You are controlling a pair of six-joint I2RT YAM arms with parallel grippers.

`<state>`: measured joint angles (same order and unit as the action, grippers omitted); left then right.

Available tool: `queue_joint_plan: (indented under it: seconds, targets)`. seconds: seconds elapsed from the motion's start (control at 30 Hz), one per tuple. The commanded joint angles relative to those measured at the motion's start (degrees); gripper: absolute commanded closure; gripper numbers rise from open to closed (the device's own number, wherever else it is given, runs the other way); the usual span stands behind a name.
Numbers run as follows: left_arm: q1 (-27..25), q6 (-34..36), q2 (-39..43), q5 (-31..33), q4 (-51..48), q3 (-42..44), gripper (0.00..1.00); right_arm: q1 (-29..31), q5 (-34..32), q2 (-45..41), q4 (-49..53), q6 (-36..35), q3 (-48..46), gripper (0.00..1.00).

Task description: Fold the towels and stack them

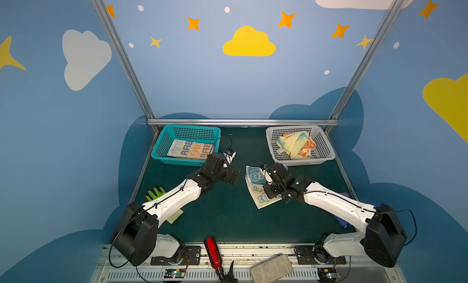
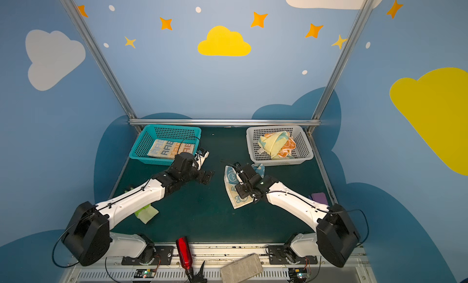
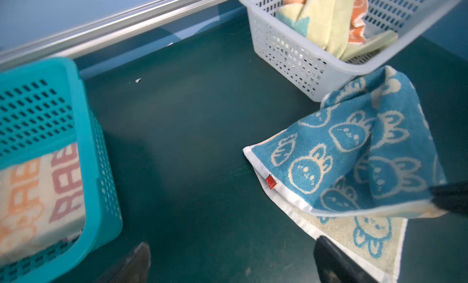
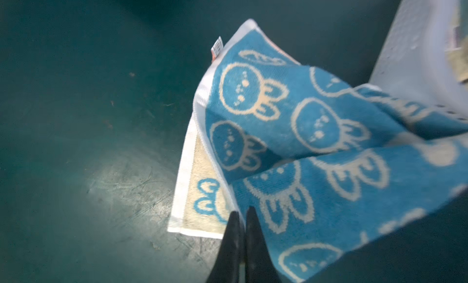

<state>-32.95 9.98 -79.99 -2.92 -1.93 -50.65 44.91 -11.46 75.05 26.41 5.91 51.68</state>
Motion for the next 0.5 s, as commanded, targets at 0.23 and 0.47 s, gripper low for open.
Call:
queue_joint_plan:
  seconds: [0.23,0.47]
  targets:
    - [-0.9,27.7,-7.7,-4.7,4.1,-4.4,0.0,-5.9,-6.6,-12.8,-0.1,-3.1,-5.2,1.0]
    - [-1.8,31.6,-19.0,-4.4,6.7,-11.0,0.03,-8.8,-5.2,-16.4,-0.6,-2.7,-8.6,1.0]
